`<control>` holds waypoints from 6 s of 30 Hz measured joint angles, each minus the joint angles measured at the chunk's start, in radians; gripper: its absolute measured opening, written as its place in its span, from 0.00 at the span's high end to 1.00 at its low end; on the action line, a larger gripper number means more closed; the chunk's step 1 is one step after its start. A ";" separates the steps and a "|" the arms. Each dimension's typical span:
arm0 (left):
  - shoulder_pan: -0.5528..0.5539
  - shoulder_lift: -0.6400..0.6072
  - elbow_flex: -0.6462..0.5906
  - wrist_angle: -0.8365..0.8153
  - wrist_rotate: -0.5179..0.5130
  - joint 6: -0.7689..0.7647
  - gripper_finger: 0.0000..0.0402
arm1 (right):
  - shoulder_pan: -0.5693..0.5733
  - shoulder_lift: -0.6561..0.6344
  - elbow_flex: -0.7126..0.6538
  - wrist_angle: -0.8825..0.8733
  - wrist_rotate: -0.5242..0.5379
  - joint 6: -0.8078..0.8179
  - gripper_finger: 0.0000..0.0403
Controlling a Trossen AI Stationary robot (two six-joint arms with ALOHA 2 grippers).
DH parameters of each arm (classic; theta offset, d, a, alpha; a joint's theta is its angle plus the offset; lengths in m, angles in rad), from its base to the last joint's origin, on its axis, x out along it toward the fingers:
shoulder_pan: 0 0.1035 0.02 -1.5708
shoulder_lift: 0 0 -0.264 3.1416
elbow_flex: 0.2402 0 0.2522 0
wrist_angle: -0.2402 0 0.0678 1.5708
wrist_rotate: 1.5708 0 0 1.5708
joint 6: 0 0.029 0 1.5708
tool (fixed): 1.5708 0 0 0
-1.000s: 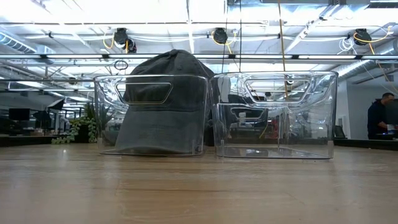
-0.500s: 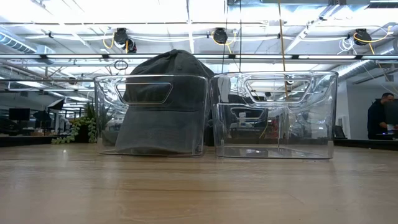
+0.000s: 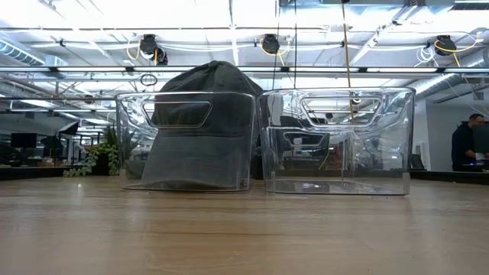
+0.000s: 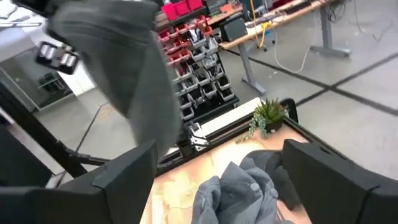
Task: Pick & Place hat
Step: Put the bottom black cap into the right transparent bin
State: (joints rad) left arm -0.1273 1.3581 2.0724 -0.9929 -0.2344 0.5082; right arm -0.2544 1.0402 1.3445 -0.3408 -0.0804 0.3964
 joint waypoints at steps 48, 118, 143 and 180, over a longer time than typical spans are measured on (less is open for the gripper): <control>0.077 0.186 0.000 0.472 -0.056 0.285 0.93 | 0.040 0.122 0.000 0.261 -0.421 0.131 0.56; 0.138 0.260 0.000 0.361 0.139 -0.519 0.42 | 0.271 -0.307 -0.525 0.785 -0.133 0.063 1.00; 0.163 0.399 -0.001 0.544 0.431 -0.666 0.40 | 0.271 -0.270 -0.525 0.835 -0.213 0.068 1.00; 0.209 0.308 0.000 0.302 0.778 -0.559 0.98 | 0.232 -0.325 -0.523 0.666 -0.239 0.209 0.44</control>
State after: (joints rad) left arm 0.0813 1.6659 2.0724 -0.6904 0.5432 -0.0511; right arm -0.0227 0.7153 0.8215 0.3248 -0.3196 0.6050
